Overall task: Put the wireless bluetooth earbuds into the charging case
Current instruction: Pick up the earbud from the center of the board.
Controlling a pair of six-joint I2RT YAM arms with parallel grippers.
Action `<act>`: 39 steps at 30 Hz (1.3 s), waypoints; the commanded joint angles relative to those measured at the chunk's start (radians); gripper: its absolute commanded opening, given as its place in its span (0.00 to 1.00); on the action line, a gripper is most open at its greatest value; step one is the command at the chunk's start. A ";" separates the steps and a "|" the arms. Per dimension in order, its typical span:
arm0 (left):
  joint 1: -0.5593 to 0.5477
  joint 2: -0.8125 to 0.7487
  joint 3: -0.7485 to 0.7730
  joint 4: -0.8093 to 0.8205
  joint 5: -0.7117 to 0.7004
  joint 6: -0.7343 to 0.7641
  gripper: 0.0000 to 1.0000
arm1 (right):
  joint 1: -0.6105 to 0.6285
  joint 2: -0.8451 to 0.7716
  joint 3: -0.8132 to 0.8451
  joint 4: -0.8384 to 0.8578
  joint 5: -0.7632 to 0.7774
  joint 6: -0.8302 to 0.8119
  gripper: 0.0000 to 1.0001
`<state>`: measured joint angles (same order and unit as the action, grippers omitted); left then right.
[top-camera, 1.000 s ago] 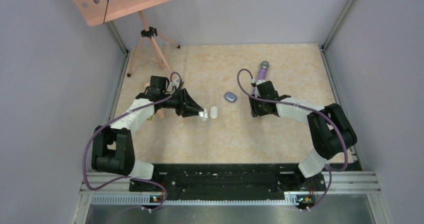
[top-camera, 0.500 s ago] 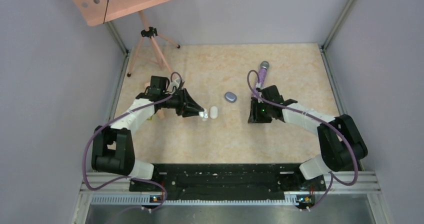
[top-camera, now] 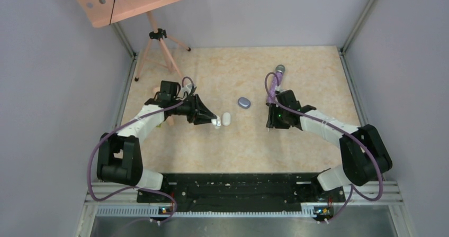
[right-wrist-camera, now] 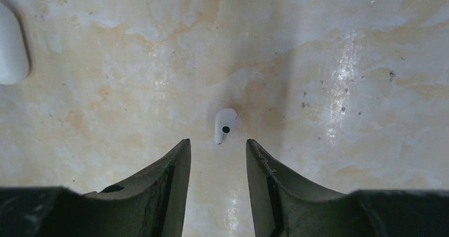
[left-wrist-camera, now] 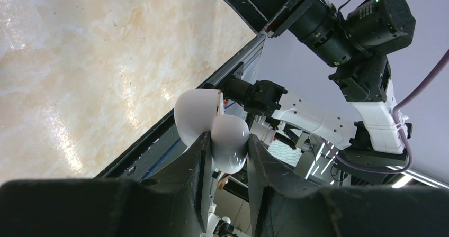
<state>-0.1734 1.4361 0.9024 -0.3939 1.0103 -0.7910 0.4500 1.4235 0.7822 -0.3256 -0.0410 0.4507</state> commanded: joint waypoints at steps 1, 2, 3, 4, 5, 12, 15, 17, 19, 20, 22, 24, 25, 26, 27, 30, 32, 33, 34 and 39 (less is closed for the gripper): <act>-0.006 -0.020 -0.010 0.037 0.025 -0.002 0.00 | 0.038 0.054 0.040 0.016 0.101 0.028 0.42; -0.006 -0.020 -0.009 0.038 0.025 -0.001 0.00 | 0.044 0.061 0.035 0.031 0.102 0.035 0.42; -0.006 -0.021 -0.009 0.037 0.025 0.000 0.00 | 0.045 0.067 0.031 0.046 0.101 0.041 0.41; -0.007 -0.022 -0.010 0.036 0.025 0.000 0.00 | 0.044 0.072 0.028 0.056 0.107 0.048 0.40; -0.008 -0.022 -0.010 0.036 0.025 0.000 0.00 | 0.045 0.076 0.027 0.063 0.117 0.052 0.38; -0.031 0.011 0.005 -0.019 0.033 0.049 0.00 | 0.045 0.106 0.036 0.095 0.155 0.067 0.29; -0.050 0.025 0.017 -0.039 0.034 0.065 0.00 | 0.044 0.124 0.046 0.098 0.152 0.069 0.28; -0.060 0.030 0.021 -0.039 0.034 0.068 0.00 | 0.045 0.127 0.047 0.098 0.152 0.071 0.25; -0.068 0.032 0.024 -0.040 0.034 0.067 0.00 | 0.045 0.125 0.046 0.099 0.154 0.071 0.22; -0.071 0.034 0.025 -0.040 0.033 0.069 0.00 | 0.044 0.126 0.045 0.099 0.153 0.070 0.19; -0.080 0.042 0.028 -0.043 0.032 0.072 0.00 | 0.044 0.119 0.042 0.100 0.157 0.072 0.13; -0.096 0.054 0.029 -0.042 0.028 0.075 0.00 | 0.045 0.107 0.039 0.104 0.158 0.074 0.07; -0.105 0.062 0.029 -0.041 0.024 0.073 0.00 | 0.044 0.099 0.037 0.106 0.155 0.074 0.02; -0.118 0.070 0.030 -0.032 0.020 0.067 0.00 | 0.044 0.089 0.037 0.109 0.155 0.074 0.00; -0.130 0.076 0.031 -0.017 0.018 0.054 0.00 | 0.044 0.076 0.035 0.112 0.152 0.072 0.00; -0.154 0.080 0.032 0.062 0.004 -0.020 0.00 | 0.044 -0.001 0.011 0.157 0.122 0.058 0.00; -0.165 0.077 0.034 0.122 -0.004 -0.070 0.00 | 0.045 -0.072 -0.009 0.203 0.100 0.041 0.00; -0.170 0.076 0.036 0.143 -0.008 -0.092 0.00 | 0.049 -0.116 -0.026 0.236 0.089 0.030 0.00; -0.179 0.077 0.038 0.166 -0.004 -0.112 0.00 | 0.058 -0.161 -0.044 0.277 0.087 0.016 0.00; -0.199 0.075 -0.002 0.355 0.049 -0.274 0.00 | 0.190 -0.422 -0.205 0.605 0.187 -0.072 0.00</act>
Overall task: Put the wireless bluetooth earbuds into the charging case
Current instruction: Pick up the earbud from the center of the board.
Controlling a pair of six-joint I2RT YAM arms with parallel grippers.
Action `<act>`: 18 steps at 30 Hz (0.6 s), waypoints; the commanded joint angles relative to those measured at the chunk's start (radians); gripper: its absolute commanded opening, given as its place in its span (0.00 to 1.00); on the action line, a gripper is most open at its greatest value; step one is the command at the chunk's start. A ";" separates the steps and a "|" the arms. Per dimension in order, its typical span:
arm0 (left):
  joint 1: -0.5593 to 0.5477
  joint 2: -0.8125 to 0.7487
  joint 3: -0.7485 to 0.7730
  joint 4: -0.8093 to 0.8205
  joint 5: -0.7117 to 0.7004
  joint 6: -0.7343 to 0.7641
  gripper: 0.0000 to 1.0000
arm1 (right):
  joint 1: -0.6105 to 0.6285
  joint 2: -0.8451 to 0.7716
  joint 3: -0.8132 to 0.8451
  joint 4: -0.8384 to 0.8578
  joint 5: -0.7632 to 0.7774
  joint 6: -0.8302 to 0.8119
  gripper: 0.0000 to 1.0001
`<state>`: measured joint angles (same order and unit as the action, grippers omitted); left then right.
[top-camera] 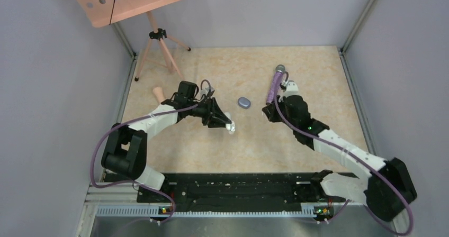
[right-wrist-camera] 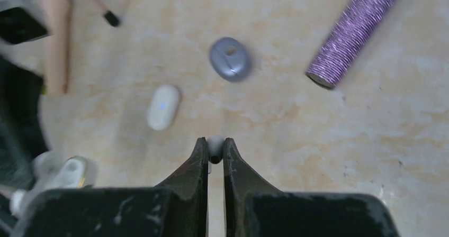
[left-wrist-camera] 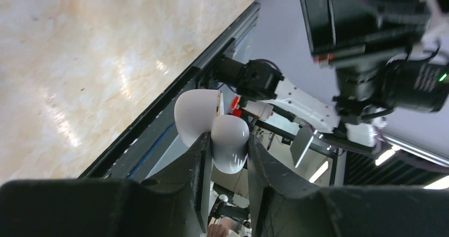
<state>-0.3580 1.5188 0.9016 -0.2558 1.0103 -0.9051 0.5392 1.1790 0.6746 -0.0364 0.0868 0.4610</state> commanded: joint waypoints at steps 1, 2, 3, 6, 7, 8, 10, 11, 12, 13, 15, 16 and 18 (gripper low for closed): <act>-0.018 -0.012 -0.012 0.262 0.061 -0.194 0.00 | 0.132 -0.224 -0.139 0.397 0.075 -0.097 0.00; -0.022 -0.015 -0.018 0.305 0.068 -0.223 0.00 | 0.159 -0.262 -0.179 0.479 0.088 -0.111 0.00; -0.025 -0.019 -0.021 0.328 0.076 -0.243 0.00 | 0.189 -0.292 -0.214 0.562 0.107 -0.128 0.00; -0.033 -0.029 -0.022 0.367 0.093 -0.272 0.00 | 0.264 -0.345 -0.299 0.773 0.143 -0.180 0.00; -0.034 -0.030 -0.025 0.395 0.105 -0.290 0.00 | 0.283 -0.347 -0.322 0.845 0.145 -0.194 0.00; -0.036 -0.032 -0.026 0.414 0.116 -0.303 0.00 | 0.302 -0.346 -0.336 0.894 0.151 -0.204 0.00; -0.041 -0.038 -0.020 0.423 0.145 -0.292 0.00 | 0.329 -0.340 -0.341 0.941 0.154 -0.224 0.00; -0.041 -0.040 -0.013 0.411 0.157 -0.260 0.00 | 0.339 -0.343 -0.343 0.956 0.157 -0.229 0.00; -0.042 -0.044 -0.007 0.403 0.175 -0.232 0.00 | 0.343 -0.347 -0.350 0.982 0.155 -0.230 0.00; -0.042 -0.047 -0.001 0.397 0.191 -0.194 0.00 | 0.346 -0.351 -0.361 1.031 0.151 -0.227 0.00; -0.043 -0.053 0.022 0.322 0.197 -0.094 0.00 | 0.348 -0.358 -0.385 1.091 0.141 -0.223 0.00; -0.049 -0.055 0.035 0.295 0.203 -0.055 0.00 | 0.349 -0.359 -0.388 1.102 0.131 -0.226 0.00; -0.062 -0.060 0.051 0.276 0.213 -0.022 0.00 | 0.351 -0.353 -0.383 1.104 0.110 -0.237 0.00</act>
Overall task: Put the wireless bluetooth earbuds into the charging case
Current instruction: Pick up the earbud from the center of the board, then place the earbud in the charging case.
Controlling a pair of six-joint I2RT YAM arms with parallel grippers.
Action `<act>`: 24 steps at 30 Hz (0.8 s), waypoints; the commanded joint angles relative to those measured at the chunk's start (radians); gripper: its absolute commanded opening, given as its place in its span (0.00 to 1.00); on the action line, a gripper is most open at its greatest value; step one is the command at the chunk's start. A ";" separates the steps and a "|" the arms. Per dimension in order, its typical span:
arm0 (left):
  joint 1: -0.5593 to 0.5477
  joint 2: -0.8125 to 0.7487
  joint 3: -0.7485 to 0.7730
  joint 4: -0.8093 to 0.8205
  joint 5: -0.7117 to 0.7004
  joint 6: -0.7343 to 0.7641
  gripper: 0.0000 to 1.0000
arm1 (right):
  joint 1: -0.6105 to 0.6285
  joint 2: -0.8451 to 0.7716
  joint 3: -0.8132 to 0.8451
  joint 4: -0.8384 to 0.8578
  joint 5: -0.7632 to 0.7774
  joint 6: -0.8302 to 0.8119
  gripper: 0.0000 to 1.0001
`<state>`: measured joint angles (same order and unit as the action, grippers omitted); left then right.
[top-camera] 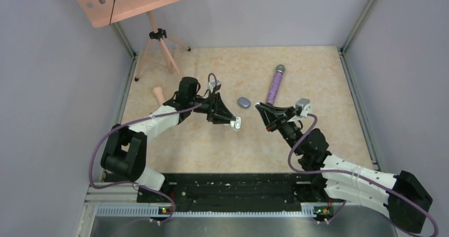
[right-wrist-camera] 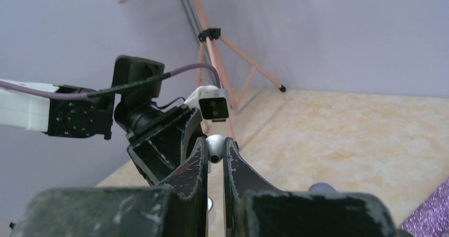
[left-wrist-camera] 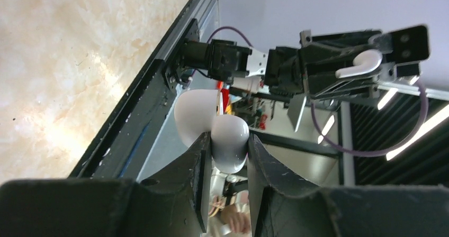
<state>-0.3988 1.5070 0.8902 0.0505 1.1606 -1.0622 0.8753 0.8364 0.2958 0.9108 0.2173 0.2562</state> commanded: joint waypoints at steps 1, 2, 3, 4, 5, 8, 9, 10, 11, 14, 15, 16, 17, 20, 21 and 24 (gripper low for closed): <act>-0.028 -0.051 0.068 -0.022 0.072 0.137 0.00 | 0.018 -0.002 -0.004 0.157 -0.031 -0.039 0.00; -0.033 -0.052 0.075 -0.020 0.080 0.140 0.00 | 0.019 0.008 -0.004 0.164 -0.040 -0.045 0.00; -0.036 -0.055 0.083 -0.023 0.085 0.140 0.00 | 0.021 0.025 -0.007 0.176 -0.050 -0.045 0.00; -0.038 -0.054 0.091 -0.026 0.087 0.140 0.00 | 0.025 0.034 -0.007 0.186 -0.058 -0.044 0.00; -0.040 -0.053 0.096 -0.034 0.085 0.138 0.00 | 0.029 0.053 -0.006 0.195 -0.064 -0.042 0.00; -0.040 -0.044 0.100 -0.034 0.082 0.104 0.00 | 0.051 0.097 -0.001 0.215 -0.066 -0.053 0.00; -0.041 -0.043 0.095 -0.021 0.081 0.086 0.00 | 0.059 0.112 0.002 0.222 -0.060 -0.063 0.00; -0.040 -0.043 0.090 -0.009 0.077 0.064 0.00 | 0.066 0.121 0.003 0.227 -0.054 -0.072 0.00; -0.041 -0.043 0.085 0.005 0.074 0.044 0.00 | 0.069 0.128 0.002 0.232 -0.048 -0.078 0.00; -0.043 -0.049 0.058 0.093 0.074 -0.050 0.00 | 0.071 0.144 -0.001 0.248 -0.040 -0.080 0.00; -0.042 -0.050 0.047 0.137 0.076 -0.089 0.00 | 0.072 0.149 -0.001 0.249 -0.041 -0.081 0.00; -0.042 -0.050 0.033 0.180 0.076 -0.143 0.00 | 0.075 0.152 0.001 0.248 -0.040 -0.083 0.00; -0.043 -0.048 0.022 0.218 0.076 -0.178 0.00 | 0.077 0.156 0.001 0.250 -0.040 -0.086 0.00; -0.046 -0.042 -0.006 0.312 0.081 -0.260 0.00 | 0.086 0.171 0.001 0.252 -0.037 -0.098 0.00; -0.049 -0.042 -0.010 0.328 0.084 -0.273 0.00 | 0.088 0.173 0.001 0.251 -0.034 -0.103 0.00; -0.050 -0.046 -0.013 0.337 0.087 -0.280 0.00 | 0.091 0.184 0.003 0.253 -0.029 -0.110 0.00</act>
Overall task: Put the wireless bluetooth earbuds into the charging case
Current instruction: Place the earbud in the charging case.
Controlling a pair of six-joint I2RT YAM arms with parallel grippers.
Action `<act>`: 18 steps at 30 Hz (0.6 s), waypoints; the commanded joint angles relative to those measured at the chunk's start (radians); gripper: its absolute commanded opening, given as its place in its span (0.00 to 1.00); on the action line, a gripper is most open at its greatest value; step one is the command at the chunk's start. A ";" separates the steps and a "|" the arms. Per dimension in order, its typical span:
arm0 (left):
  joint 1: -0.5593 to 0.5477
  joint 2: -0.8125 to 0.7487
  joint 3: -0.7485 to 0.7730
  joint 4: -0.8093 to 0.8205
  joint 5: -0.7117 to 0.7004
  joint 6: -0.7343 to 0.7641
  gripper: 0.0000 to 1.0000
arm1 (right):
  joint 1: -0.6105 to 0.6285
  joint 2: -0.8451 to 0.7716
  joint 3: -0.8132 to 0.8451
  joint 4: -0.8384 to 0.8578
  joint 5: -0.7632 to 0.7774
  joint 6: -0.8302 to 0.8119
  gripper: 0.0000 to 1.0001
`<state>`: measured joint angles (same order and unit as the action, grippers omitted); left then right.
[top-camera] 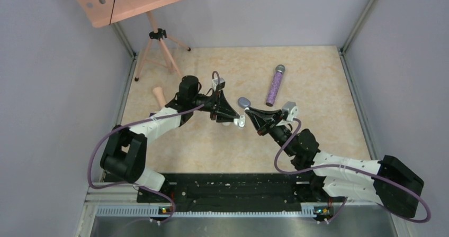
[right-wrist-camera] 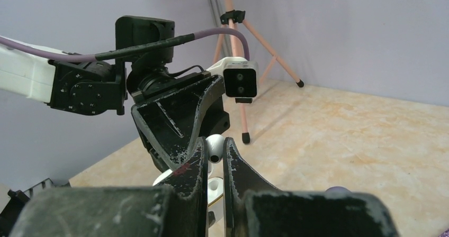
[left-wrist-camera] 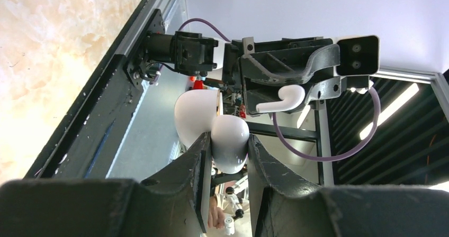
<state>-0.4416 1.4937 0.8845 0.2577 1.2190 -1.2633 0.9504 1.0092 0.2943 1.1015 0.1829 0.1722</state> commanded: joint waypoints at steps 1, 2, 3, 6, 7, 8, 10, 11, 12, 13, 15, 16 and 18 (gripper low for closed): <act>-0.007 -0.034 -0.006 0.130 0.028 -0.079 0.00 | 0.018 0.017 0.005 0.064 0.004 -0.027 0.00; -0.007 -0.037 -0.006 0.132 0.029 -0.080 0.00 | 0.020 0.024 0.005 0.067 0.003 -0.029 0.00; -0.007 -0.039 -0.005 0.131 0.029 -0.080 0.00 | 0.020 0.030 0.003 0.068 0.004 -0.029 0.00; -0.007 -0.045 -0.007 0.131 0.031 -0.079 0.00 | 0.024 0.039 0.000 0.073 0.008 -0.032 0.00; -0.007 -0.048 -0.008 0.132 0.031 -0.078 0.00 | 0.024 0.042 0.000 0.072 0.009 -0.034 0.00; -0.008 -0.050 -0.008 0.132 0.032 -0.079 0.00 | 0.025 0.046 -0.002 0.074 0.009 -0.037 0.00; -0.006 -0.053 -0.008 0.132 0.036 -0.079 0.00 | 0.025 0.052 -0.005 0.083 0.012 -0.042 0.00; -0.007 -0.056 -0.009 0.133 0.039 -0.079 0.00 | 0.025 0.054 -0.005 0.083 0.013 -0.044 0.00; -0.006 -0.057 -0.009 0.135 0.042 -0.079 0.00 | 0.025 0.055 -0.005 0.084 0.016 -0.048 0.00; -0.007 -0.058 -0.008 0.136 0.044 -0.080 0.00 | 0.025 0.057 -0.005 0.084 0.018 -0.052 0.00; -0.009 -0.059 -0.008 0.141 0.049 -0.083 0.00 | 0.026 0.062 -0.006 0.086 0.023 -0.060 0.00; -0.009 -0.061 -0.009 0.144 0.051 -0.086 0.00 | 0.025 0.064 -0.008 0.089 0.024 -0.063 0.00; -0.009 -0.063 -0.010 0.147 0.053 -0.088 0.00 | 0.026 0.069 -0.012 0.093 0.023 -0.064 0.00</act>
<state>-0.4461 1.4788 0.8764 0.3458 1.2423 -1.3384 0.9607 1.0664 0.2943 1.1381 0.1967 0.1299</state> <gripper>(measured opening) 0.322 0.041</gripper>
